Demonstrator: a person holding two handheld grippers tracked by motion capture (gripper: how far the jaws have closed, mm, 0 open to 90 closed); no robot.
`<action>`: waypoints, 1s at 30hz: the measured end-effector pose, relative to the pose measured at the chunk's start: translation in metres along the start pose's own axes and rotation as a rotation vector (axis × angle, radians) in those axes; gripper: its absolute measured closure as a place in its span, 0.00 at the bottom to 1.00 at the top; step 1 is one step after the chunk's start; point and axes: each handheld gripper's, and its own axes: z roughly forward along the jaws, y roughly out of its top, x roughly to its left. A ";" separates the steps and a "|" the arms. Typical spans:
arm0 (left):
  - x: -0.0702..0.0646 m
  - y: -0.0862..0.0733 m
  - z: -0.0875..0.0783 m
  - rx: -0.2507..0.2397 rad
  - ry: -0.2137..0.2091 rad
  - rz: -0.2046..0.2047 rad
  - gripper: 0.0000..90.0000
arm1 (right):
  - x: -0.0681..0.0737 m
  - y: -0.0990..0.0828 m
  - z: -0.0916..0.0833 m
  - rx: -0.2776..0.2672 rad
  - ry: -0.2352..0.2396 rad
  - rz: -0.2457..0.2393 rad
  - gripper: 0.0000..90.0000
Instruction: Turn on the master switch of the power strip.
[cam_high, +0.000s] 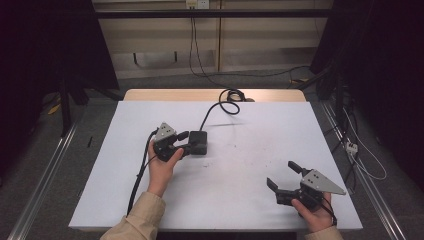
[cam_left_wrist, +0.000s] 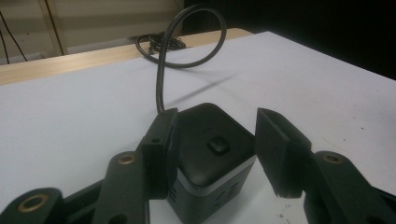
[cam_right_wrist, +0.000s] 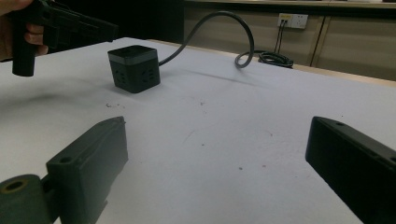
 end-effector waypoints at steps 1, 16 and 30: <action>0.000 0.000 0.001 0.001 0.002 0.000 0.57 | 0.000 0.000 0.000 0.000 0.000 0.000 0.06; 0.001 0.001 0.007 0.023 -0.002 -0.007 0.67 | 0.000 0.000 0.000 0.000 0.002 0.004 0.06; 0.005 -0.002 0.011 0.043 0.002 0.003 0.77 | -0.001 0.000 0.000 0.001 -0.001 0.006 0.06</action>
